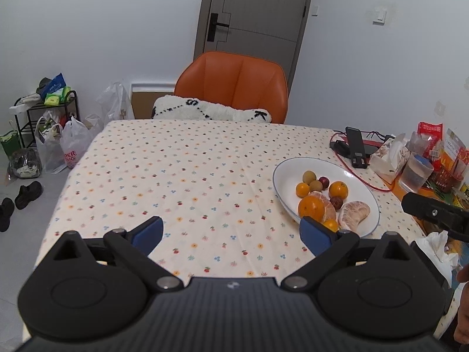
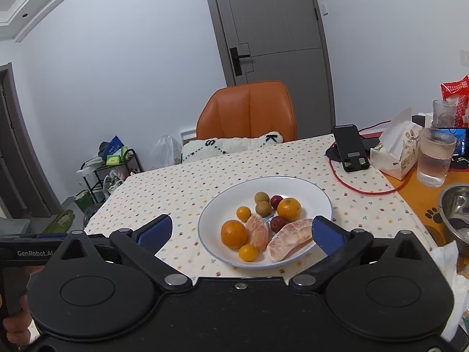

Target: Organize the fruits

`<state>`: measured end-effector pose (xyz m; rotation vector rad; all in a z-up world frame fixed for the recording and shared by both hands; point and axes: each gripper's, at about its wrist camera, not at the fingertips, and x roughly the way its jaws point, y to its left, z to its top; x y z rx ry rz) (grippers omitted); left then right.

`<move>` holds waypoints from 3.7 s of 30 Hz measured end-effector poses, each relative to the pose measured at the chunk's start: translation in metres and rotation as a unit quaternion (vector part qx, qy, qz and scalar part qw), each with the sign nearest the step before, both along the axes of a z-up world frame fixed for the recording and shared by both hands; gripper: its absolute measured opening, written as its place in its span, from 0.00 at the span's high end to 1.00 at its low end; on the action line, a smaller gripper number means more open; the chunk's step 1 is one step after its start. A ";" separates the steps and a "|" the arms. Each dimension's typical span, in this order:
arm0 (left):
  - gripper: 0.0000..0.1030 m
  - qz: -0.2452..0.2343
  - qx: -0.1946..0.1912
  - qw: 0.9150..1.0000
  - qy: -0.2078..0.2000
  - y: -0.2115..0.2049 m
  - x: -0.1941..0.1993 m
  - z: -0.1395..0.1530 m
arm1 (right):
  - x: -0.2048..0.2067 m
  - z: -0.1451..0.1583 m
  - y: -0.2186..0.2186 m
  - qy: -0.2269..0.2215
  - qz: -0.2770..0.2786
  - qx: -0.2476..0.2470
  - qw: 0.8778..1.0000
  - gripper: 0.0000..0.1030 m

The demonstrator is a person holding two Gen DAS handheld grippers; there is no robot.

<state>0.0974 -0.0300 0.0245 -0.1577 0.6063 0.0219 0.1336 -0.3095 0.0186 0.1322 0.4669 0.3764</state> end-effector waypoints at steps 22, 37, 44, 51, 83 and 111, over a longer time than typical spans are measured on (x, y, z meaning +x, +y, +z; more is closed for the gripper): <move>0.00 -0.018 0.017 0.999 -0.037 0.009 -0.071 0.039 | -0.060 0.032 -0.006 -0.018 -0.003 0.012 1.000 0.00; 0.00 -0.044 0.030 0.997 -0.064 0.000 -0.111 0.056 | -0.104 0.048 -0.019 -0.025 0.005 0.020 0.999 0.00; 0.00 -0.054 0.022 0.997 -0.058 0.000 -0.120 0.051 | -0.120 0.041 -0.015 -0.023 0.011 0.017 1.000 0.00; 0.00 -0.049 0.026 0.997 -0.056 0.005 -0.123 0.042 | -0.127 0.031 -0.018 -0.019 0.010 0.016 1.000 0.00; 0.00 -0.035 0.029 0.998 -0.039 0.014 -0.118 0.036 | -0.123 0.027 -0.015 -0.012 0.014 0.009 1.000 0.00; 0.00 -0.034 0.028 0.998 -0.036 0.017 -0.117 0.035 | -0.123 0.027 -0.015 -0.009 0.014 0.007 1.000 0.00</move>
